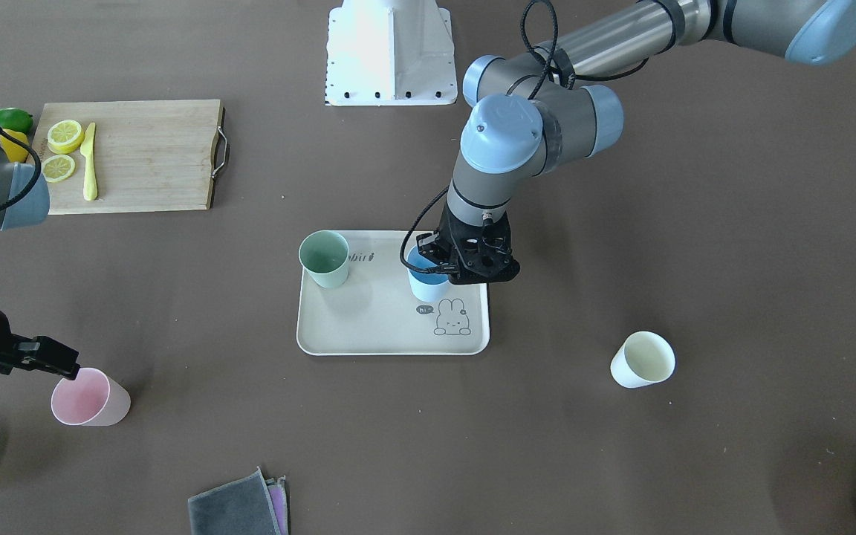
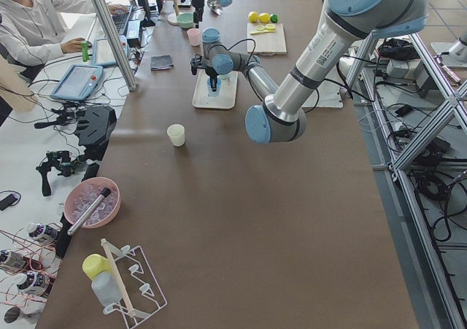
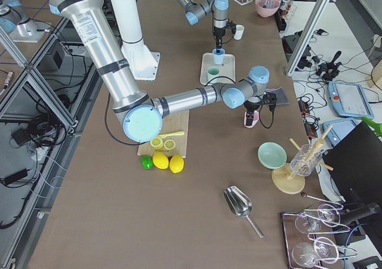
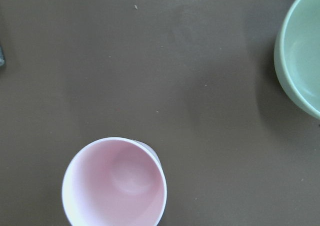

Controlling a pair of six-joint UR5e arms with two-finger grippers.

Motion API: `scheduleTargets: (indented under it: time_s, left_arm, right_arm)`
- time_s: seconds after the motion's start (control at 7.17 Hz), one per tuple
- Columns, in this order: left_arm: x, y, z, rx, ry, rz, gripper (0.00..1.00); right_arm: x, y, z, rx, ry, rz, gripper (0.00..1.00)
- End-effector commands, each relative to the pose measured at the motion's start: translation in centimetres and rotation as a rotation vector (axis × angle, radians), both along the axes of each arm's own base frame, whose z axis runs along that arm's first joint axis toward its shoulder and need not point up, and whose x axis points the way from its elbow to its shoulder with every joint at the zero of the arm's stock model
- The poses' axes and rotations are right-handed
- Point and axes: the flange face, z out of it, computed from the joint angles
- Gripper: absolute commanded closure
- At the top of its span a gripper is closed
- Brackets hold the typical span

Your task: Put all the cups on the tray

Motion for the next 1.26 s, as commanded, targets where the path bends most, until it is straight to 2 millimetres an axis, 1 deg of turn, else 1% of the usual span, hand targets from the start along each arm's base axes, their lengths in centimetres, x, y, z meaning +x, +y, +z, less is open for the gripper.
scheduleTargets:
  time_s: [0.0, 0.14, 0.28, 0.42, 0.56, 0.7, 0.84, 0.98, 1.12]
  left_arm:
    - [1.6, 1.4, -0.3, 0.006, -0.014, -0.04, 0.02]
    - [1.7, 1.6, -0.4, 0.007, -0.011, -0.037, 0.02]
    - [1.6, 1.7, -0.8, 0.009, -0.005, -0.039, 0.02]
    - [1.5, 1.7, -1.6, 0.016, 0.004, -0.04, 0.02]
    - [1.4, 1.7, -1.5, 0.015, 0.002, -0.042, 0.02]
    - [1.2, 1.8, -1.5, 0.017, 0.004, -0.041, 0.02]
    - [0.2, 1.6, -2.2, 0.032, 0.017, -0.045, 0.02]
    - [-2.0, 0.7, -2.5, 0.039, 0.031, -0.069, 0.02]
    - [-5.5, 0.4, -1.7, 0.069, 0.044, -0.075, 0.02]
  right_arm:
    - [-0.1, -1.1, 0.6, -0.046, 0.006, 0.034, 0.1]
    - [-0.7, -1.5, 0.4, -0.065, 0.005, 0.045, 0.11]
    - [-1.7, -1.2, 0.8, -0.078, 0.008, 0.038, 0.11]
    - [-2.3, -1.1, 1.0, -0.088, 0.01, 0.034, 0.13]
    - [-2.8, -1.7, 1.2, -0.1, 0.014, 0.034, 0.17]
    - [-2.9, -1.8, 1.2, -0.117, 0.012, 0.046, 0.32]
    - [-3.1, -1.7, 1.3, -0.124, 0.011, 0.048, 0.72]
    - [-3.4, -1.5, 1.2, -0.128, 0.008, 0.042, 1.0]
    - [-3.8, -1.3, 1.2, -0.136, -0.001, 0.034, 1.0]
